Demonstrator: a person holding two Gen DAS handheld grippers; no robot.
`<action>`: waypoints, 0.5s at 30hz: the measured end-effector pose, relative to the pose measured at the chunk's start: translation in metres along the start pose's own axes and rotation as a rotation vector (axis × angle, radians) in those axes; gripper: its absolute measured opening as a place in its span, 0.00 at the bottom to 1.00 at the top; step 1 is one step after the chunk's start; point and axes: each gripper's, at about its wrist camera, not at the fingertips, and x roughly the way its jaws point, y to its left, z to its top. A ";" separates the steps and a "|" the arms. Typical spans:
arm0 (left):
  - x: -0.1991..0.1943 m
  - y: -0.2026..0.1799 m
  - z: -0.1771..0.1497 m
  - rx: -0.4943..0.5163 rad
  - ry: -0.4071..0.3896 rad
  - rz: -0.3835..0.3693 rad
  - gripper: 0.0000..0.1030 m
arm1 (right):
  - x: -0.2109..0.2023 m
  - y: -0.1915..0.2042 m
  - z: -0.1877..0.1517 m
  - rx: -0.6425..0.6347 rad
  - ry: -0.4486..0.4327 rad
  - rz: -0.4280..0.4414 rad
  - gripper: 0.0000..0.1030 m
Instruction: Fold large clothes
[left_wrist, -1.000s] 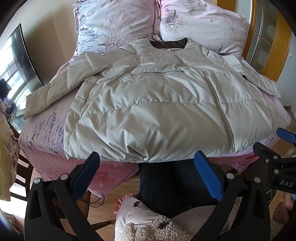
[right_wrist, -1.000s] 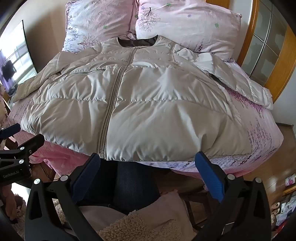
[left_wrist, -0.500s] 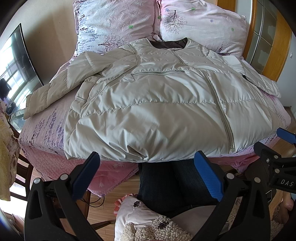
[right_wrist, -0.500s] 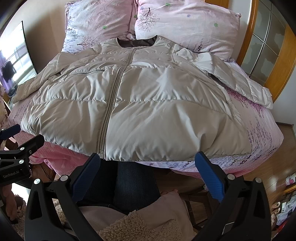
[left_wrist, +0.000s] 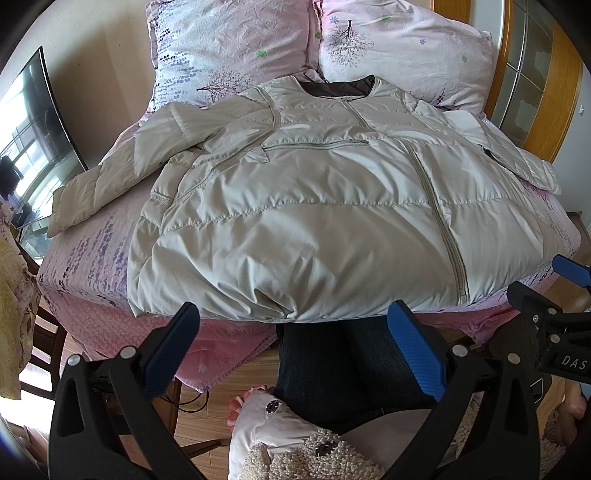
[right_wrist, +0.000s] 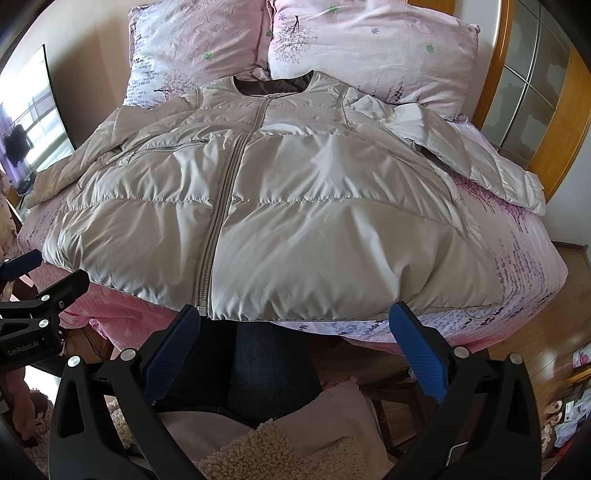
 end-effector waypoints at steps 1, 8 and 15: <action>0.000 0.000 0.000 0.000 0.001 0.000 0.98 | 0.000 0.000 0.000 0.000 0.001 0.001 0.99; 0.000 0.000 0.000 0.000 0.000 -0.001 0.98 | 0.000 0.000 -0.001 0.003 0.000 0.003 0.99; 0.000 0.000 0.000 0.000 0.000 0.000 0.98 | 0.001 0.001 -0.001 0.010 -0.001 0.009 0.99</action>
